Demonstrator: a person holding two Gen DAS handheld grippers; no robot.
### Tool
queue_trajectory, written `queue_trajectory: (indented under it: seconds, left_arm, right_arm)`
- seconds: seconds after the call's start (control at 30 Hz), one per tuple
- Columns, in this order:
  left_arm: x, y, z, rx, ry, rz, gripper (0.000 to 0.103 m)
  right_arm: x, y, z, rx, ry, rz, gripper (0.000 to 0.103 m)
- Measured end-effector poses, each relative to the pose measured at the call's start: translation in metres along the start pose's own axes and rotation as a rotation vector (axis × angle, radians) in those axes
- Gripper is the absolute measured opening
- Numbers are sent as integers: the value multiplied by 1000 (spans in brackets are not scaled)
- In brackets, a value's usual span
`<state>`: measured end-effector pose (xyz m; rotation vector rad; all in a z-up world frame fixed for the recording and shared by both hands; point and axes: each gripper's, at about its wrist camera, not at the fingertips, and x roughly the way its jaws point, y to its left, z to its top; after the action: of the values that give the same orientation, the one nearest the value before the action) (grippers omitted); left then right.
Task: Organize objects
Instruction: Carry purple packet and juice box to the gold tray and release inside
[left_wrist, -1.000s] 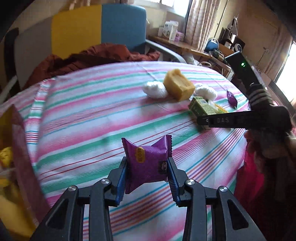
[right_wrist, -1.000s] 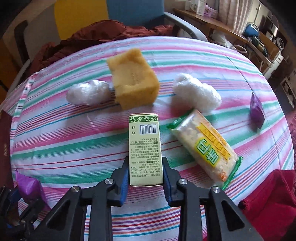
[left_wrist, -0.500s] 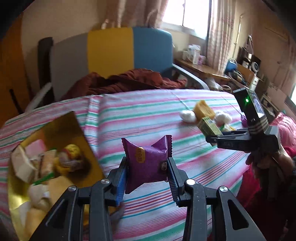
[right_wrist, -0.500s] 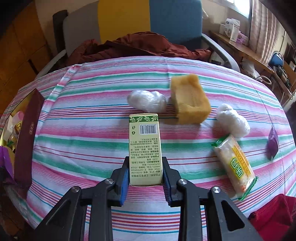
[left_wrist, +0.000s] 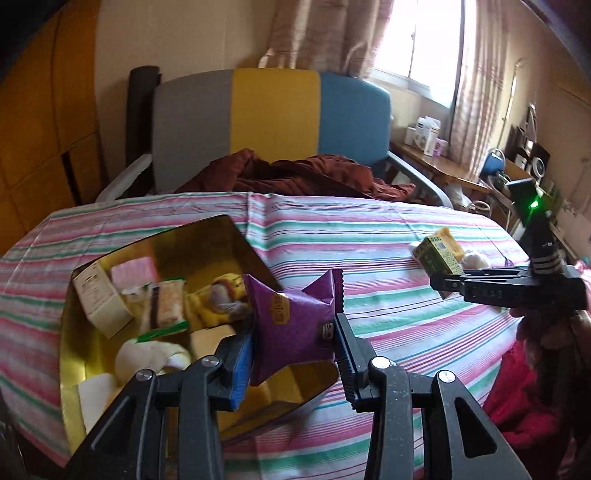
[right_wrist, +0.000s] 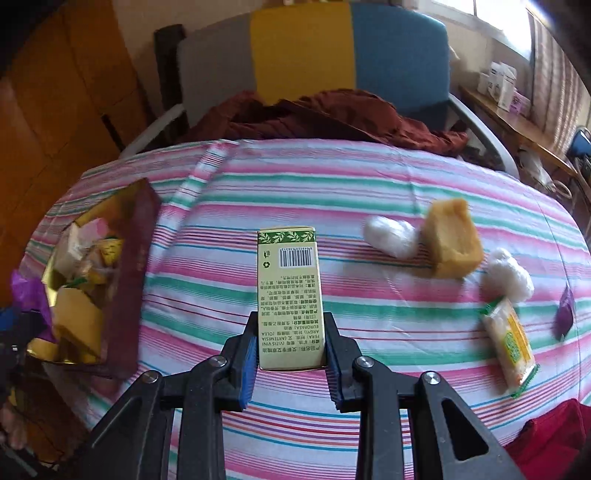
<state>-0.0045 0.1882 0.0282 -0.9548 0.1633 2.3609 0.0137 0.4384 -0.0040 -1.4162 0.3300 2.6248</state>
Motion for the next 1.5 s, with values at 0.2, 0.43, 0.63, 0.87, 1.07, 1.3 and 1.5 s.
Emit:
queue_trajectory:
  seconds: [0.2,0.43,0.63,0.87,1.07,1.3,1.5]
  left_arm:
    - [-15,39,-5,-89,-17,11,41]
    - [-42,112,-12,-245,-63,89,41]
    - [-54,164,-29,-335,-59,179,41]
    - [-49,189,-33,-379,-50,202,41]
    - [-38,193,-22,-363,-58,208,42]
    - [-22,193,-20,-363,-38,222,54]
    - [-31,189,-31,-354,-40,262,54]
  right_arm:
    - [-17,65,3,-81,-43,113,30]
    - [-27,145,3,-187,-53,267,30]
    - [-21,202,-3,-261,-20,373,30]
    - [-6,243,-12,-319,33,408,30]
    - [2,256,-16,-352,58,408,30]
    - [19,263,-21,-368,96,388,42]
    - [23,262,-27,-365,105,379,42]
